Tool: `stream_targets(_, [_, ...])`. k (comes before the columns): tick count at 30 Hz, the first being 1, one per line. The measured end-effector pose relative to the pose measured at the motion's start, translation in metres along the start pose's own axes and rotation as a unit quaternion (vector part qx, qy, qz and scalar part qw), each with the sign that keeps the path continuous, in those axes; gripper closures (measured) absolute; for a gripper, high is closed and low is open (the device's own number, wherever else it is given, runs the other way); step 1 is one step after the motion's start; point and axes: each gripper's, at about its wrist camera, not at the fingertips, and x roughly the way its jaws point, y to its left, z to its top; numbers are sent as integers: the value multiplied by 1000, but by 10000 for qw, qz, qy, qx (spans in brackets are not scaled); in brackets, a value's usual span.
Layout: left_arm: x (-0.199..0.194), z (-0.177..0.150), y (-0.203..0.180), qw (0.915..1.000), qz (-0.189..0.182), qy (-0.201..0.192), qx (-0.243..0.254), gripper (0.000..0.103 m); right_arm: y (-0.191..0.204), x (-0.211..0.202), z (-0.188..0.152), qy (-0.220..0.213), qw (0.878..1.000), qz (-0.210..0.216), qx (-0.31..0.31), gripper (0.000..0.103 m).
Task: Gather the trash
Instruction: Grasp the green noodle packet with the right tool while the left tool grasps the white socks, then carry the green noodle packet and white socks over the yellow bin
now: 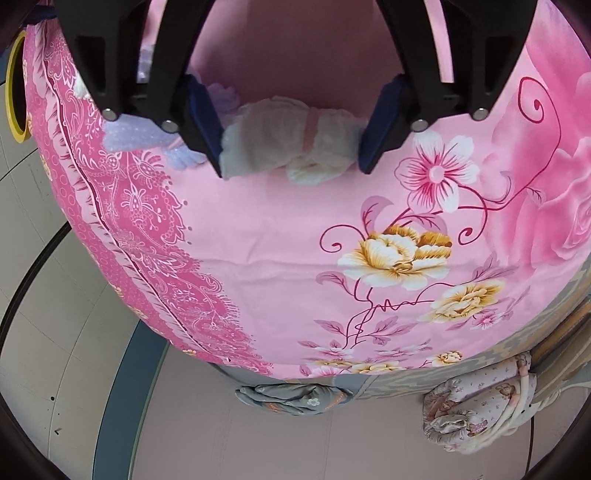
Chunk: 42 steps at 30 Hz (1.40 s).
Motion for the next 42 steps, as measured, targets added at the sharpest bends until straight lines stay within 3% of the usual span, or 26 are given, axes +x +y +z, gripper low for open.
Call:
stream_targets(5, [-3,-1,7,9999,-80,-68,-102,52,-4,12,-1,144,9997,123,184,65])
stream_targets(14, [-11,0,12,9995,-150,-197,-194,68,-7,11,-4,101,9995,123,275,70])
stream_targets(15, [-13,1,13,9994,-180,-202,-208,71,-7,11,-4,100,9995,137,283,70])
stream_targets(17, [-14,1,14,9996,-126,-190,-191,90,-7,9,-5,96,9994,136,290,70])
stream_targets(26, [-22,-5,18,9994,-228,-117,-212,90,-6,3,-9,79,9993,192,323,70])
stream_targets(42, [-80,-15,32,9968,-540,-497,-302,90,-5,-12,-11,-59,9991,201,357,70])
